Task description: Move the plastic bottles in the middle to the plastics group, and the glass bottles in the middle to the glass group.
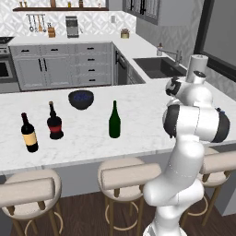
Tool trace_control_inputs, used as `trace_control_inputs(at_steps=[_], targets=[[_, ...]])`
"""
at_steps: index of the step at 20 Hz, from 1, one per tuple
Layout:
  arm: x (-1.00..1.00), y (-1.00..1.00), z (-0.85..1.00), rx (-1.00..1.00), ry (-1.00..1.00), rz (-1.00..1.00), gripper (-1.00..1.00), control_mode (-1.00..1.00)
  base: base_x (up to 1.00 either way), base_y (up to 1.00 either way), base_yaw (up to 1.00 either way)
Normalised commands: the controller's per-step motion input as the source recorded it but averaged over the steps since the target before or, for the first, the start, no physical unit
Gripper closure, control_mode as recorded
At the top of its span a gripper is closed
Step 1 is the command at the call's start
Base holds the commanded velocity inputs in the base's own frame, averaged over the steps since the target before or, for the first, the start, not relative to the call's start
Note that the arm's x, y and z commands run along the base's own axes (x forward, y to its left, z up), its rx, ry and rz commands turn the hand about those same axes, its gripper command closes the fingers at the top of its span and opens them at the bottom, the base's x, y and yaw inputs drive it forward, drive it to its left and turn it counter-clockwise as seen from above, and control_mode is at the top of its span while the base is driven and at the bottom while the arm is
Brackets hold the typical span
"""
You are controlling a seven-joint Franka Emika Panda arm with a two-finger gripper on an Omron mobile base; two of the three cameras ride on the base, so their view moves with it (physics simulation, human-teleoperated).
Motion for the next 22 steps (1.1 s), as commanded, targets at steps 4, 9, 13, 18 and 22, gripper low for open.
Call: trace_control_inputs(at_steps=[4, 9, 13, 18, 22], targets=[[-0.02, -0.41, 0.00, -0.01, 0.09, -0.25, 1.00, -1.00, 0.00, 0.00, 0.00], [-0.01, -0.43, 0.00, 0.00, 0.03, -0.24, 1.00, -1.00, 0.00, 0.00, 0.00], [-0.02, -0.54, -0.11, 0.03, -0.02, -0.15, 1.00, -1.00, 0.00, 0.00, 0.00], [-0.17, -0.37, -0.14, 0.03, -0.12, -0.10, 1.00, -1.00, 0.00, 0.00, 0.00], [-0.06, 0.00, -0.03, 0.00, 0.00, -0.03, 1.00, -1.00, 0.00, 0.00, 0.00]])
